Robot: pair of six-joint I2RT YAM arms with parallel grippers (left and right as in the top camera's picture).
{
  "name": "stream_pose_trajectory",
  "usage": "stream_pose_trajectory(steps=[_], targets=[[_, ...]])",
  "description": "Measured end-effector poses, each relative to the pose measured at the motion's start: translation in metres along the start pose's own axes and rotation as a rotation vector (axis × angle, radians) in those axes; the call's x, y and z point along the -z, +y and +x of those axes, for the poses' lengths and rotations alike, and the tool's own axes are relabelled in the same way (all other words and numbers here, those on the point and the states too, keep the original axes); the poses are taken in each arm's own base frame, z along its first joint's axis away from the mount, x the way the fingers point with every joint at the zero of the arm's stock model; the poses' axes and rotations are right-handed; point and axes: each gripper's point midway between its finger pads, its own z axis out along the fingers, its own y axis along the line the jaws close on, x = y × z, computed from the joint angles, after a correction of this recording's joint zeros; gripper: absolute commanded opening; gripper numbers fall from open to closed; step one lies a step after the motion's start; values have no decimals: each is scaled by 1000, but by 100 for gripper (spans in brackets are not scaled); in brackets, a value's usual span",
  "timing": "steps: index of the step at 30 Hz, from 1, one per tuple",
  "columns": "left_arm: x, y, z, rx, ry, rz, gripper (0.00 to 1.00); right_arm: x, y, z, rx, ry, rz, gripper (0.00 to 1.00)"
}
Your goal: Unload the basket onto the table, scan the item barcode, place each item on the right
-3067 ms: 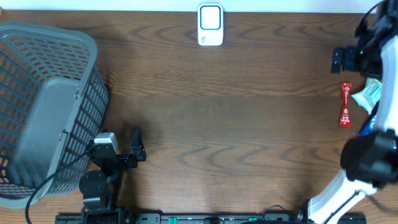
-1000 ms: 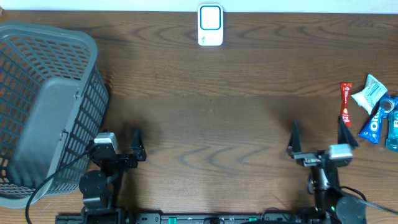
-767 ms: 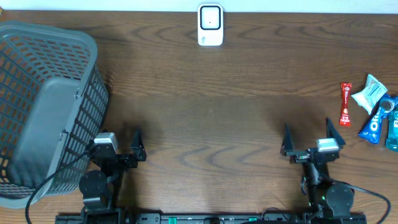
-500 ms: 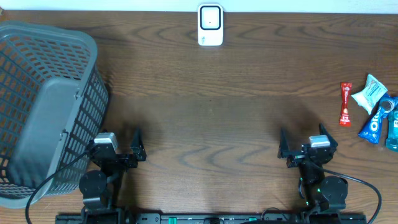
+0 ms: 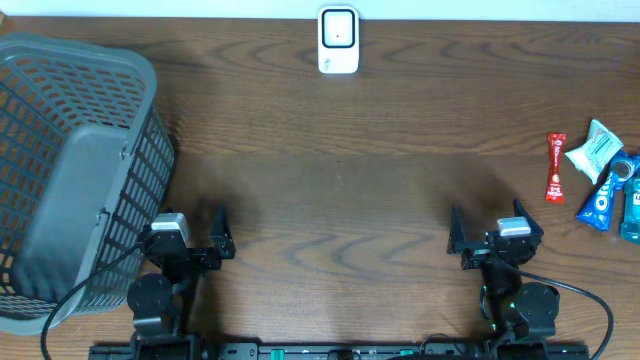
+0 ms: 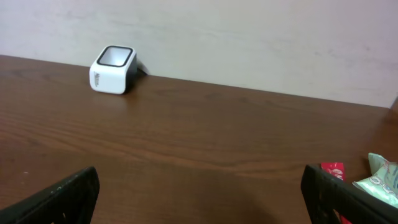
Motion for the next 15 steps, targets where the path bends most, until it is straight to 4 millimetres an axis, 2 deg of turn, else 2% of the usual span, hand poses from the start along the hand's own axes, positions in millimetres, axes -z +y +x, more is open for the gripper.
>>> stream_pose_trajectory(steps=[15], targets=[[-1,2,-4,-29,-32,-15,98,0,0,0,0,0,2,99]])
